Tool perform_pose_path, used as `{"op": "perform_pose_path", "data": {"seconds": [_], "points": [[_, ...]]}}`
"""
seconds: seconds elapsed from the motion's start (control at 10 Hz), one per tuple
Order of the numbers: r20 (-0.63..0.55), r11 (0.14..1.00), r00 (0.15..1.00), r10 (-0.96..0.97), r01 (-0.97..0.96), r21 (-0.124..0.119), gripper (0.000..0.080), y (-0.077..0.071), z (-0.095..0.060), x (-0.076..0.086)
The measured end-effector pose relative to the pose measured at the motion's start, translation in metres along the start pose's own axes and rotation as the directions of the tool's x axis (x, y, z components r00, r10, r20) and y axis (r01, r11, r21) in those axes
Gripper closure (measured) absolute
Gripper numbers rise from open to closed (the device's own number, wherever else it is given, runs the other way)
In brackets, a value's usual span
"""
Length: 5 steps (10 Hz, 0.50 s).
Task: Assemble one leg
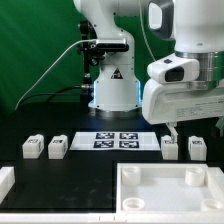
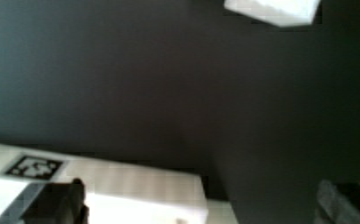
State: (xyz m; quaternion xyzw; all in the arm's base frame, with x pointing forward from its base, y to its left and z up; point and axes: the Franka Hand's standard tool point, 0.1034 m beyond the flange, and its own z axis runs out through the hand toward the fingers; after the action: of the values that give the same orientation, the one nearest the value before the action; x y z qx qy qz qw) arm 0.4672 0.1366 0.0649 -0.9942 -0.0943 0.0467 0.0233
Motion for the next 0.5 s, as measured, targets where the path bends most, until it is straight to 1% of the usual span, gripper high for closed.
{"op": "perform_pose_path", "data": {"seconds": [0.1,0.2,0.3,0.4,0.5], "points": [[0.020,0.997,0.997,0.081,-0.081,0.019,0.0150,-0.007,0.007,-0.003],[0.139,0.997,0.987,0.080,-0.082,0.010,0.0150,-0.011,0.014,-0.018],[0.237,0.994,0.966,0.100,-0.106,0.015,0.0150,-0.014,0.016,-0.021],[0.409,0.991,0.905,0.118,-0.133,0.009,0.0150,-0.019,0.016,-0.025],[0.515,0.992,0.851,0.107,-0.129,0.007,0.0150,-0.022,0.015,-0.024]]}}
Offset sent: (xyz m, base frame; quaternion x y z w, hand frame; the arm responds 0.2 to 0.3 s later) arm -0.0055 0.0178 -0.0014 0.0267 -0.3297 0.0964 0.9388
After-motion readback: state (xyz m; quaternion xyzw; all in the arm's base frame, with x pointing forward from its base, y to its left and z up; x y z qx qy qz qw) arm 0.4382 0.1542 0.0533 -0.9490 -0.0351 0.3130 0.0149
